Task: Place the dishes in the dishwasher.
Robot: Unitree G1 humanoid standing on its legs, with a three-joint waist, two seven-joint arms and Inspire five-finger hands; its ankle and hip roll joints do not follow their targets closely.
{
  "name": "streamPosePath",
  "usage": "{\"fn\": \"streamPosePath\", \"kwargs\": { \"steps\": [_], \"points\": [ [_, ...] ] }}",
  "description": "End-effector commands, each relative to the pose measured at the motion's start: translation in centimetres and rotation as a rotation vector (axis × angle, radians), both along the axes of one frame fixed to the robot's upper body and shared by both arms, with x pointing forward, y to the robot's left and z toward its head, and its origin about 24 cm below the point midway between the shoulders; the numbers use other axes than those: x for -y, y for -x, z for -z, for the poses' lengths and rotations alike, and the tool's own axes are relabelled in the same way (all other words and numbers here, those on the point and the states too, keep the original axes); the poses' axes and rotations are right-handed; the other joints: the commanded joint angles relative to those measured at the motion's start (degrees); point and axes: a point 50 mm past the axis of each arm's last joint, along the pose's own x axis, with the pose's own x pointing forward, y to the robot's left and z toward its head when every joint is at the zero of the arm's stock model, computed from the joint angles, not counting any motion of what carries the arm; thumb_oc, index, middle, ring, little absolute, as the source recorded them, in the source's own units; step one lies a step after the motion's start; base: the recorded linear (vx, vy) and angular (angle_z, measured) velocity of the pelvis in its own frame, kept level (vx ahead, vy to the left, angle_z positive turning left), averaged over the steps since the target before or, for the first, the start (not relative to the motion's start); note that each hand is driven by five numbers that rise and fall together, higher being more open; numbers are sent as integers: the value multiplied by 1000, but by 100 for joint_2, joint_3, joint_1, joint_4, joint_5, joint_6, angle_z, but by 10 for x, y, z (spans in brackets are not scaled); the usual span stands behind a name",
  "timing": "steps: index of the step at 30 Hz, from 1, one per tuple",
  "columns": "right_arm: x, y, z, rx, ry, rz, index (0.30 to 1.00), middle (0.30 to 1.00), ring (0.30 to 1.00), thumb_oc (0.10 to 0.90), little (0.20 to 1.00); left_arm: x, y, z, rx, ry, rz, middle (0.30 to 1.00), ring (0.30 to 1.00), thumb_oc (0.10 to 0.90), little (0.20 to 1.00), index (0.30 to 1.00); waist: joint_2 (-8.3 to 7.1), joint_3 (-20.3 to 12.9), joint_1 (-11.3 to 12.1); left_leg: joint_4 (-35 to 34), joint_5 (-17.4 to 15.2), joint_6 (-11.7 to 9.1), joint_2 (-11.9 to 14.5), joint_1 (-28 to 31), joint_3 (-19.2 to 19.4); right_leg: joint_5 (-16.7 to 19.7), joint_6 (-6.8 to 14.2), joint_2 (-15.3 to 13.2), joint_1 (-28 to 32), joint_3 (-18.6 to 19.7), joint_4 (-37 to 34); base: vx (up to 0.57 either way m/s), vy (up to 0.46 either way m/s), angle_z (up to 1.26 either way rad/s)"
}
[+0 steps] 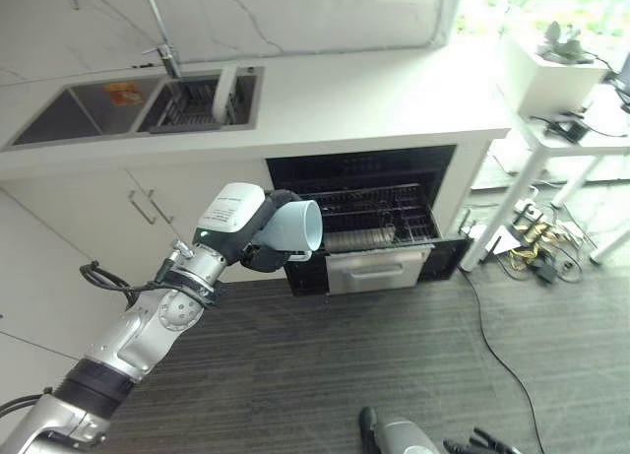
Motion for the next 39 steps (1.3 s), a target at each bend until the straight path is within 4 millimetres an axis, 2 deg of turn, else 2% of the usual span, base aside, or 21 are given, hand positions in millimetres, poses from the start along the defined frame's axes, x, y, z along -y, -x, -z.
{"fn": "streamPosePath", "kwargs": {
  "steps": [1,3,4,5,6,7,8,10,13,17,25,26,27,28,31,32,34,35,37,38,39],
  "points": [
    [13,4,-6,29,-6,22,900,900,900,800,900,-16,-3,-87,336,24,-11,300,300,400,300,300,56,-207,-89,-1891,-1553,547,545,-474,-306,-236,1276,39,488,-94,-829,145,21,25],
    [10,-2,-6,23,-13,-4,900,900,900,800,900,-21,-2,-88,338,20,-23,300,300,400,300,300,104,-184,-5,-2933,-1539,552,389,-471,-339,-367,1314,134,570,33,-829,162,88,-28],
    [9,-3,-5,19,-15,-6,900,900,900,800,900,-22,-1,-89,339,19,-27,300,300,400,300,300,138,-149,38,-3124,-1620,544,327,-587,-431,-419,1342,188,624,97,-829,161,141,-58],
    [7,-4,-4,9,-19,-4,900,900,900,800,900,-23,-1,-89,340,19,-32,300,300,400,300,300,249,-106,106,-3124,-1744,493,283,-1006,-610,-494,1372,319,699,186,-829,157,140,-64],
    [5,-2,-2,-7,-18,6,900,900,900,800,900,-22,-1,-86,338,18,-29,300,300,400,300,300,319,-93,174,-3124,-1605,439,257,-1351,-687,-548,1365,397,771,263,-829,144,122,-81],
    [4,-2,-1,-11,-16,6,900,900,900,800,900,-21,-1,-85,341,17,-30,300,300,400,300,300,326,-96,200,-3124,-1532,437,242,-1454,-700,-561,1364,396,788,299,-829,129,171,-105],
    [4,-1,0,-28,-9,23,900,900,900,800,900,-22,0,-80,354,19,-25,300,300,400,300,300,388,-110,209,-3124,-1469,455,361,-1586,-448,-636,1375,387,794,217,-829,119,284,-128],
    [4,6,2,-59,-10,20,900,900,900,800,900,-25,6,-78,375,62,-41,300,300,400,300,300,566,-178,179,-3124,-1608,466,425,-1542,-436,-683,1425,378,769,140,-829,142,333,-109],
    [0,9,3,-47,-3,-3,900,900,900,800,900,-33,7,-82,376,64,-29,300,300,400,300,300,582,-285,201,-3124,-1764,565,225,-1370,-577,-665,1457,352,728,157,-829,97,164,-47],
    [-2,11,4,-43,-14,9,900,900,900,800,900,-35,7,-85,366,66,-8,300,300,400,300,300,551,-353,170,-3124,-1888,633,145,-1256,-633,-610,1486,338,660,146,-829,38,59,-10],
    [-7,19,8,-49,-27,24,900,900,900,800,900,-30,1,-99,364,52,12,300,300,400,300,300,527,-439,-40,-3124,-2309,797,165,-892,-579,-427,1593,190,471,23,-829,29,32,3],
    [-9,16,8,-44,-24,8,900,900,900,800,900,-31,1,-99,360,49,12,300,300,400,300,300,536,-456,-23,-3124,-2329,808,175,-891,-580,-446,1584,206,520,-23,-829,52,32,12],
    [-13,9,7,-29,-14,-50,900,900,900,800,900,-33,3,-98,368,39,-4,300,300,400,300,300,552,-439,31,-3124,-2338,820,239,-897,-502,-358,1582,190,614,-300,-829,44,-27,3],
    [-19,-5,4,-5,-4,-124,900,900,900,800,900,-39,7,-99,377,31,-42,300,300,400,300,300,566,-344,144,-3124,-2371,891,384,-870,-392,82,1693,-45,629,-778,-829,14,-92,-21],
    [-19,-14,0,34,-7,-142,900,900,900,800,900,-39,6,-99,370,25,-52,300,300,400,300,300,550,-239,184,-3124,-2416,901,461,-775,-444,186,1821,-397,529,-851,-829,23,-250,-74],
    [-19,-15,0,44,-7,-147,900,900,900,800,900,-37,6,-99,370,18,-47,300,300,400,300,300,514,-225,207,-3124,-2439,882,464,-727,-485,150,1880,-584,491,-785,-829,131,-434,2],
    [-20,-19,-3,71,-7,-182,900,900,900,800,900,-39,7,-104,369,10,-47,300,300,400,300,300,384,-235,303,-3124,-2501,741,603,-572,-507,70,2061,-1155,351,-549,-829,179,-541,25],
    [-21,-20,-3,79,-8,-206,900,900,900,800,900,-40,7,-105,368,8,-48,300,300,400,300,300,337,-239,338,-3124,-2520,687,671,-521,-492,95,2131,-1295,313,-470,-829,186,-600,30],
    [-26,-34,-10,141,-18,-269,900,900,900,800,900,-42,11,-112,384,2,-45,300,300,400,300,300,184,-189,469,-3124,-2556,449,1051,-360,-560,325,2353,-1739,119,-145,-829,202,-749,19],
    [-26,-36,-11,149,-20,-271,900,900,900,800,900,-43,12,-113,386,2,-46,300,300,400,300,300,174,-175,485,-3124,-2558,422,1096,-346,-598,340,2358,-1763,102,-101,-829,192,-948,19],
    [-28,-47,-17,186,-28,-299,900,900,900,800,900,-44,14,-118,392,4,-53,300,300,400,300,300,124,-98,572,-3124,-2509,260,1359,-344,-845,392,2358,-1852,24,85,-829,213,-1216,18]
  ]
}}
